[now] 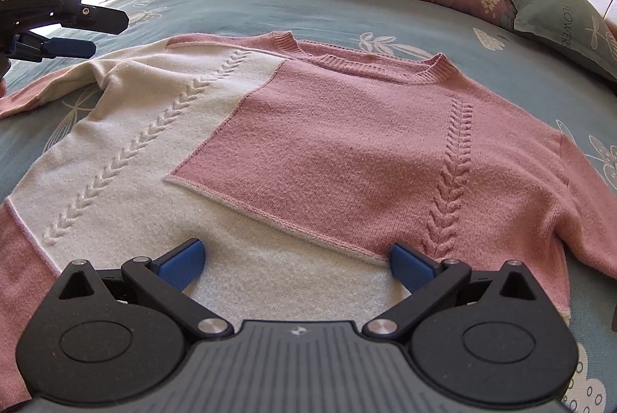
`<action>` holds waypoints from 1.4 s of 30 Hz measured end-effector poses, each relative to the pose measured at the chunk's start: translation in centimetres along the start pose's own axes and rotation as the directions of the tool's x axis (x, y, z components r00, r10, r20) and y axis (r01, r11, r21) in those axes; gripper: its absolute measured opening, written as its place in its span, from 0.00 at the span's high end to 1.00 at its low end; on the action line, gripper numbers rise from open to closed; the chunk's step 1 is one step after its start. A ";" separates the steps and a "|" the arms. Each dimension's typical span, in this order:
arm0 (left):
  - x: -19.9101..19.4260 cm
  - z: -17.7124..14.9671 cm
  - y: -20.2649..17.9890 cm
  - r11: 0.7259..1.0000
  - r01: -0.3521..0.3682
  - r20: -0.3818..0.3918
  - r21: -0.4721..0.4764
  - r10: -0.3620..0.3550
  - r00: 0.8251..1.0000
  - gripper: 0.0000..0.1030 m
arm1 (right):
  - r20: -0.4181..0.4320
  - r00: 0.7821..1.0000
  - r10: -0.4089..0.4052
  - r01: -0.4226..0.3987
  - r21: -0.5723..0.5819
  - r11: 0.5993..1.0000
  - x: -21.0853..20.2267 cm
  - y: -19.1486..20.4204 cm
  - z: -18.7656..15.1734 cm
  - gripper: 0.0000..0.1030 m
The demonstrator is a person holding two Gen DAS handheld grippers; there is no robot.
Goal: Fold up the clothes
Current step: 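Lower the right gripper onto the cream body near the collar while the left gripper releases the sleeve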
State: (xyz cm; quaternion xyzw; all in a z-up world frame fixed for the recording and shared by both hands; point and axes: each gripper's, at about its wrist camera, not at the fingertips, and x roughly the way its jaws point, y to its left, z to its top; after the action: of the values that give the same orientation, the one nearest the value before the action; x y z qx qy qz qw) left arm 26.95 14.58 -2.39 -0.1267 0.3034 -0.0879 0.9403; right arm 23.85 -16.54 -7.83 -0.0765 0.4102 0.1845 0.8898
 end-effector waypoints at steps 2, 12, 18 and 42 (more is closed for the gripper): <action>0.0 -0.2 1.3 1.000 0.002 -0.016 0.013 -0.002 1.000 0.10 | -0.037 0.999 -0.004 0.005 0.026 1.000 -0.1 0.2 1.1 0.00; -2.0 -0.4 10.2 0.978 -0.164 -0.042 -0.125 0.160 0.986 0.10 | -0.046 0.996 0.076 -0.077 -0.019 0.997 3.6 6.0 14.5 0.00; -4.6 -0.2 14.2 0.963 -0.137 0.027 -0.231 0.147 0.989 0.06 | -0.194 0.977 0.086 -0.096 -0.040 0.995 10.8 9.8 18.2 0.00; -5.2 0.1 18.3 0.912 -0.079 0.099 -0.402 0.129 0.987 0.06 | -0.228 0.970 0.082 -0.101 -0.075 0.992 19.8 14.8 23.2 0.00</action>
State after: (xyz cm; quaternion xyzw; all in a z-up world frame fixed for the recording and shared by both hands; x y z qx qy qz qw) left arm 24.49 33.32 -4.79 -0.3034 0.2625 0.0335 0.9154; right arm 46.17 9.06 -7.49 -0.1163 0.5027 0.2331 0.8243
